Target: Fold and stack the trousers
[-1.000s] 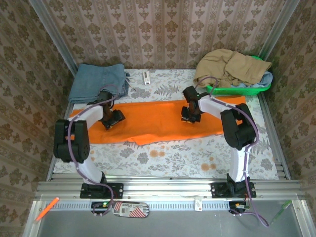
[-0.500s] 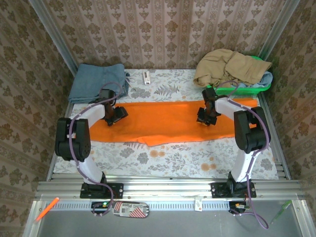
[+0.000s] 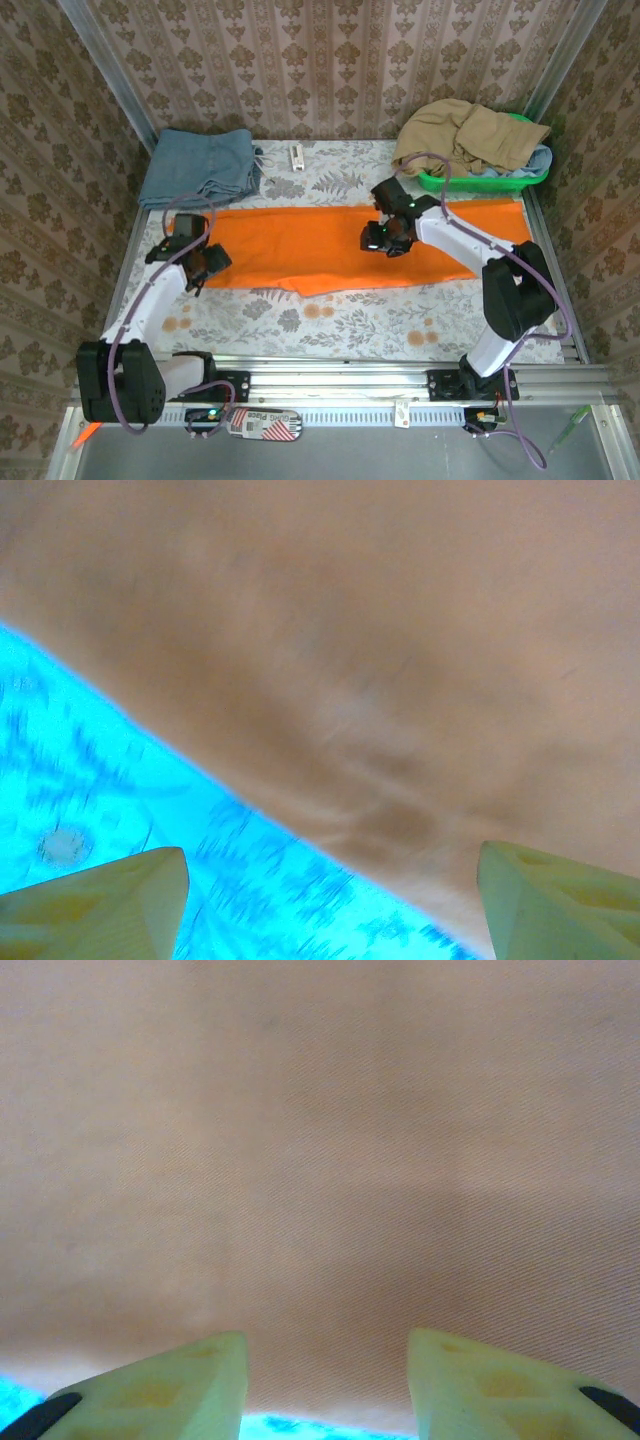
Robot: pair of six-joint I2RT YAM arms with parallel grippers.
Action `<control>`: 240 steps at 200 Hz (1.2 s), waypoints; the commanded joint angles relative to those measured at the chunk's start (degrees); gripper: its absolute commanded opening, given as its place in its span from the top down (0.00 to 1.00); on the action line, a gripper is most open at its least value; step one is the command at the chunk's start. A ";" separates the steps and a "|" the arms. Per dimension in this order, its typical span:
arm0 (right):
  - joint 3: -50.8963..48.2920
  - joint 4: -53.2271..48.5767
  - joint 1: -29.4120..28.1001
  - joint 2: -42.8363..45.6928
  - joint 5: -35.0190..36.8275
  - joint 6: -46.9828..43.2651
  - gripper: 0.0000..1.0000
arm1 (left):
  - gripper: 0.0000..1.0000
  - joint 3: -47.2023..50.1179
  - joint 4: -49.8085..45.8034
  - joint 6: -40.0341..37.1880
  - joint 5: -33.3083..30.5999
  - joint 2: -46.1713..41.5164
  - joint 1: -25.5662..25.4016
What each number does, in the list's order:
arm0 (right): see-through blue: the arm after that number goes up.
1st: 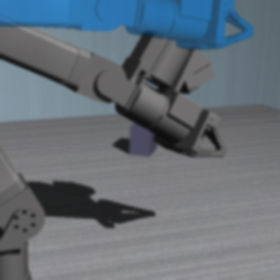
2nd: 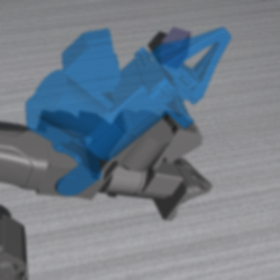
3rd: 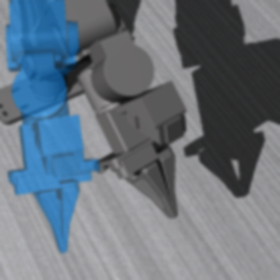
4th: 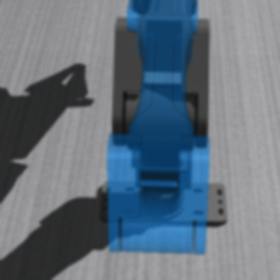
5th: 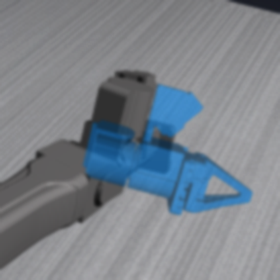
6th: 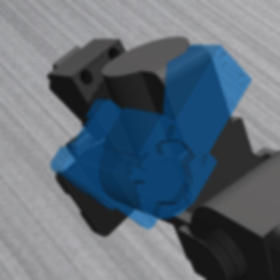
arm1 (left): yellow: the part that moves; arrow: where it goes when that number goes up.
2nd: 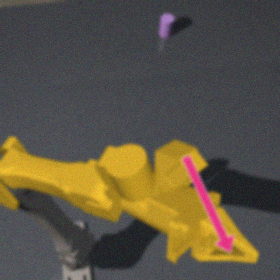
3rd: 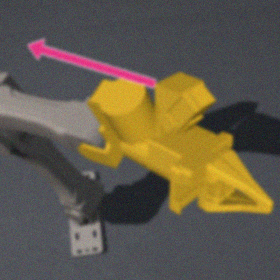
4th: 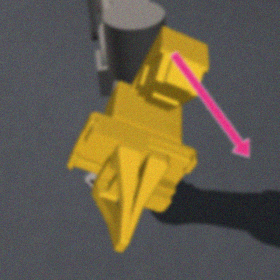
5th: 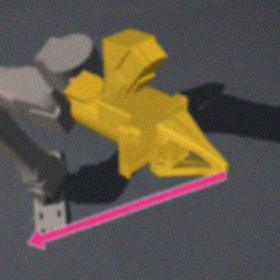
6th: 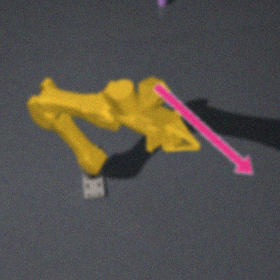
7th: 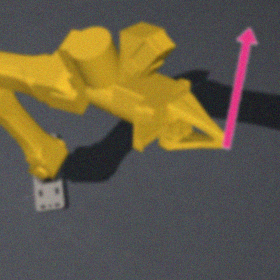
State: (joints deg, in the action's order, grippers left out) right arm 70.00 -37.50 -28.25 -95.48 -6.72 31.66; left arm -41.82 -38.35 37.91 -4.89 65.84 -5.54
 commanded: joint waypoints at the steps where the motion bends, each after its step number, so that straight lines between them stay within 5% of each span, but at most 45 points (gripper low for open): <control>1: -1.65 -0.40 -5.20 0.66 -1.56 -0.75 0.47 | 0.24 4.08 -1.36 2.53 -0.73 -0.85 -0.27; 42: -1.15 2.50 -9.98 -6.43 -5.36 0.06 0.49 | 0.24 6.72 4.91 2.39 -0.42 1.53 -0.32; 83: -1.10 4.83 -4.42 -15.08 -1.73 2.08 0.56 | 0.23 4.16 6.35 0.94 0.56 8.13 2.58; 123: -4.22 5.33 -1.68 -13.94 -1.47 1.51 0.53 | 0.23 4.22 7.65 -0.38 3.13 9.65 8.29; 164: -3.46 2.70 2.35 -7.77 -8.86 -1.54 0.50 | 0.22 1.90 6.81 -0.14 5.54 9.18 11.76; 204: 1.99 -0.67 2.21 -1.84 -8.12 -3.24 0.46 | 0.21 -5.70 1.92 1.69 4.67 3.89 4.58; 240: 7.44 0.25 4.61 -8.42 -4.21 -1.77 0.48 | 0.21 -12.00 5.19 5.12 4.89 8.86 -8.30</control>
State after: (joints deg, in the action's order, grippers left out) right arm 74.24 -36.38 -25.32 -99.66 -14.59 29.93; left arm -50.87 -33.91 39.92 -0.54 71.16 -6.66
